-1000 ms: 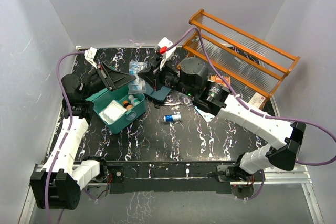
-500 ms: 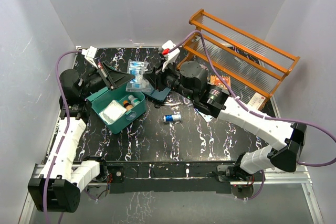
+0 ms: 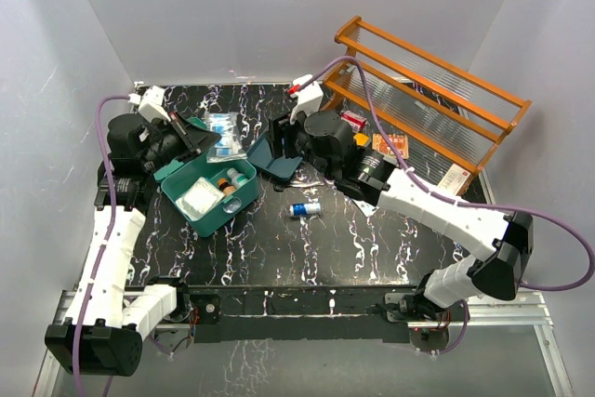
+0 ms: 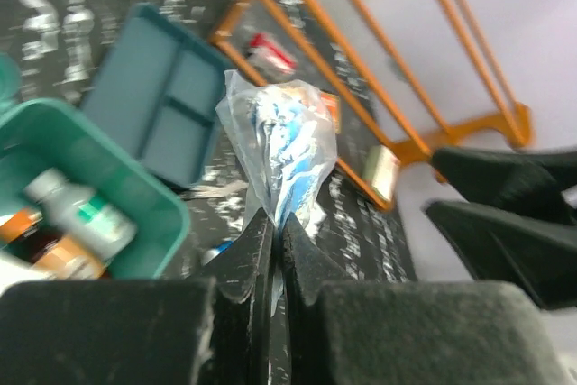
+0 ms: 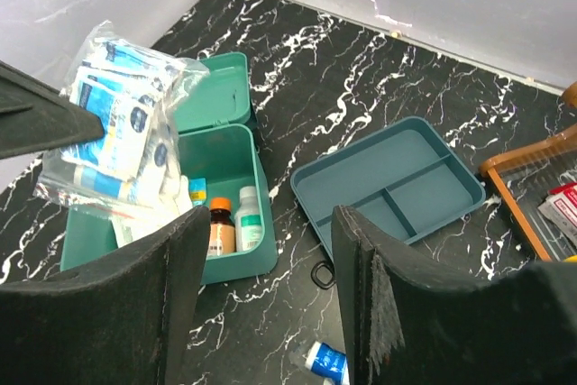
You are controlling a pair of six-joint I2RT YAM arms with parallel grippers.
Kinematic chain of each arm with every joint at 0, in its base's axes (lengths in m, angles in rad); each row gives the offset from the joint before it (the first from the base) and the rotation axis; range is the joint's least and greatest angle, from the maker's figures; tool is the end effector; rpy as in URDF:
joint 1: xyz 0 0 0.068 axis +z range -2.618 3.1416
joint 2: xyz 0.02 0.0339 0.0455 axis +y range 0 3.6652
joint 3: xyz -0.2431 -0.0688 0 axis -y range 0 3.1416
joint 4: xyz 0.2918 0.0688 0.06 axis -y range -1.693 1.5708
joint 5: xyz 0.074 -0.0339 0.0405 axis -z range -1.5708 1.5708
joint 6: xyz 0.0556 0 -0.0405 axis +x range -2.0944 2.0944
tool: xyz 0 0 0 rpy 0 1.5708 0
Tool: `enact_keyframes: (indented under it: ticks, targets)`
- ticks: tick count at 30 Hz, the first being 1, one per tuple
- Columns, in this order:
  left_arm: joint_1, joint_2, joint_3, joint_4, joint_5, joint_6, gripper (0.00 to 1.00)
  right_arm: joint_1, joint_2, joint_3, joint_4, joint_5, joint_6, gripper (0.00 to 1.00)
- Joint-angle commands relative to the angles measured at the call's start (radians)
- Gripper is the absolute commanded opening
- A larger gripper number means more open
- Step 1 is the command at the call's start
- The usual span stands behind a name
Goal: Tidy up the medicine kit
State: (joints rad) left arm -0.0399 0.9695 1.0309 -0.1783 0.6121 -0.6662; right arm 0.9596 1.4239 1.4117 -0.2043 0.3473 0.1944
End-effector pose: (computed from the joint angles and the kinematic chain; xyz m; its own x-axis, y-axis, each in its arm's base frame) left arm 0.2872 -0.0434 0.3778 -0.4642 -0.4877 -0.7394 0.4019 0.6279 -0.6665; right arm 0.2452 0.3169 0.3833 -0.2329 -0.0158 -0.9724 -0.5446 0.8305 0.1169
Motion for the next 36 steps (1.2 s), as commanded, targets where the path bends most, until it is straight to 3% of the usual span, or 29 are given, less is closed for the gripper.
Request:
enact_keyframes:
  ticks: [1, 5, 9, 14, 20, 26, 36]
  targets:
    - [0.0, 0.009, 0.058, -0.297, -0.356, 0.064, 0.0, -0.01, 0.008, 0.033, -0.005, 0.03, 0.019, 0.55]
    - [0.0, 0.019, 0.025, -0.399, -0.536, -0.029, 0.0, -0.023, 0.023, 0.02, -0.024, 0.012, 0.033, 0.55]
    - [0.0, 0.013, -0.038, -0.446, -0.61, -0.162, 0.0, -0.037, 0.044, 0.015, -0.039, -0.005, 0.04, 0.56]
    - [0.0, 0.019, -0.123, -0.382, -0.603, -0.241, 0.0, -0.059, 0.076, 0.015, -0.052, -0.041, 0.039, 0.56]
    - [0.0, 0.067, -0.125, -0.443, -0.68, -0.316, 0.0, -0.086, 0.096, 0.013, -0.054, -0.063, 0.032, 0.56]
    - [-0.001, 0.075, -0.185, -0.423, -0.672, -0.391, 0.0, -0.104, 0.099, -0.004, -0.043, -0.074, 0.029, 0.56]
    - [0.0, 0.091, -0.199, -0.462, -0.737, -0.399, 0.0, -0.115, 0.09, -0.026, -0.037, -0.082, 0.028, 0.57]
